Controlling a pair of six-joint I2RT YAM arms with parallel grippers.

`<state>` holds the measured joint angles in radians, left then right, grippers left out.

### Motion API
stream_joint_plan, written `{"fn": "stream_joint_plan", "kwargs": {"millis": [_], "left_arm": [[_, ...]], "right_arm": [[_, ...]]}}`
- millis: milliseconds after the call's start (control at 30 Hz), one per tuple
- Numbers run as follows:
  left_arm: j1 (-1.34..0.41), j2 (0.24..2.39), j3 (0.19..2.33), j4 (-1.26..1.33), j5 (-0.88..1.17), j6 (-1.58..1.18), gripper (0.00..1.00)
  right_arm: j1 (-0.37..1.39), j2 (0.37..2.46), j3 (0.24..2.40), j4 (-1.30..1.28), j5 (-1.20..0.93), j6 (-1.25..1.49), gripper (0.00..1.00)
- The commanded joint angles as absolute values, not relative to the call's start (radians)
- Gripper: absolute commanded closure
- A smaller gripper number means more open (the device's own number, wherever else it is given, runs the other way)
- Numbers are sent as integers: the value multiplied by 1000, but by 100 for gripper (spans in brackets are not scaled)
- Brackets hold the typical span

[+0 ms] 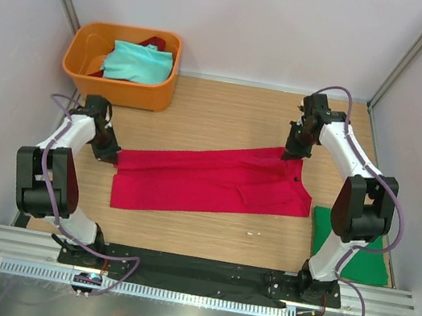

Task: Fold and stack the t-shirts
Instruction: Fold the tshirt

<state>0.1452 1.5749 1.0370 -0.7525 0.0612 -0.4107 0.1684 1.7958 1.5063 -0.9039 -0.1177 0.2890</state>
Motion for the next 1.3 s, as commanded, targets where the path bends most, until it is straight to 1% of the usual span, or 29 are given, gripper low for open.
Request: {"fn": "stream_joint_plan", "kwargs": {"millis": [0, 167, 500, 533, 633, 667, 733, 833, 867, 900, 967, 1033, 1167, 1233, 1267], "left_arm": [[143, 1562, 1031, -778, 26, -396, 100], [143, 1571, 1022, -784, 14, -393, 100], [144, 1591, 1011, -782, -31, -399, 99], [143, 1592, 1008, -784, -35, -403, 98], [143, 1582, 1002, -782, -46, -411, 85], [143, 1575, 1003, -787, -49, -417, 76], [144, 1545, 1005, -799, -54, -419, 72], [143, 1465, 1017, -833, -61, -446, 63], [143, 1439, 1019, -836, -49, -462, 58], [144, 1416, 1020, -825, -31, -466, 57], [140, 1378, 1032, -804, 41, -471, 57], [129, 1397, 1063, -773, 98, -471, 60], [71, 1486, 1111, -749, 169, -462, 71], [25, 1511, 1111, -709, 227, -463, 73], [9, 1535, 1111, -700, 235, -468, 73]], "right_arm": [[167, 1723, 1479, -927, -109, 272, 99], [163, 1694, 1402, -908, -107, 258, 99], [158, 1694, 1362, -905, -106, 245, 99], [156, 1694, 1359, -908, -101, 245, 98], [155, 1697, 1342, -919, -75, 247, 98], [153, 1700, 1336, -928, -74, 248, 98], [153, 1706, 1327, -940, -69, 247, 96], [152, 1692, 1325, -948, -147, 232, 94], [153, 1684, 1334, -939, -169, 230, 93], [153, 1680, 1342, -931, -193, 233, 88], [153, 1674, 1380, -913, -259, 253, 80], [153, 1680, 1408, -902, -282, 277, 79], [153, 1713, 1466, -823, -311, 319, 69], [153, 1747, 1483, -784, -371, 350, 68], [155, 1784, 1488, -723, -402, 395, 68]]}}
